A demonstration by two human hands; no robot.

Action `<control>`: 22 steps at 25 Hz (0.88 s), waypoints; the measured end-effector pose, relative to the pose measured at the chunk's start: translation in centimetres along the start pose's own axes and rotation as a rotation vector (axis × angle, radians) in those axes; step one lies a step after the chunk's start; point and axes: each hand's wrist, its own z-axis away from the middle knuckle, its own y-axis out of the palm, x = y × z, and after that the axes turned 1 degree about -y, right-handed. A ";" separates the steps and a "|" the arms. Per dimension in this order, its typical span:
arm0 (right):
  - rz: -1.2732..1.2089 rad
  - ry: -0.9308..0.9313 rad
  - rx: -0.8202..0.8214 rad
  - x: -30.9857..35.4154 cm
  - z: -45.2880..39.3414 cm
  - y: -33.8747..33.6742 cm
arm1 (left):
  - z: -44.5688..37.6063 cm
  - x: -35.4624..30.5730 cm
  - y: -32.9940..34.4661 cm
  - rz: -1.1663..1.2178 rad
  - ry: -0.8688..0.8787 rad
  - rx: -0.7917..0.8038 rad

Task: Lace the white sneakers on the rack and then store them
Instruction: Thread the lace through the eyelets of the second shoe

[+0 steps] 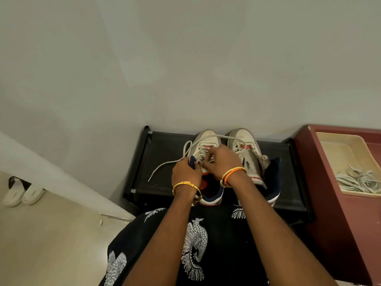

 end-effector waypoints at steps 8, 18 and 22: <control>-0.428 0.067 -0.114 0.0 0.4 -1.1 | -0.1 -0.1 0.4 -0.089 -0.014 -0.041; -1.634 0.315 -0.330 -2.1 1.6 -7.2 | -0.1 -0.3 0.7 -0.096 -0.016 -0.046; -0.369 0.083 -0.215 -0.6 0.8 -2.0 | -0.2 -0.2 0.7 -0.089 -0.004 -0.043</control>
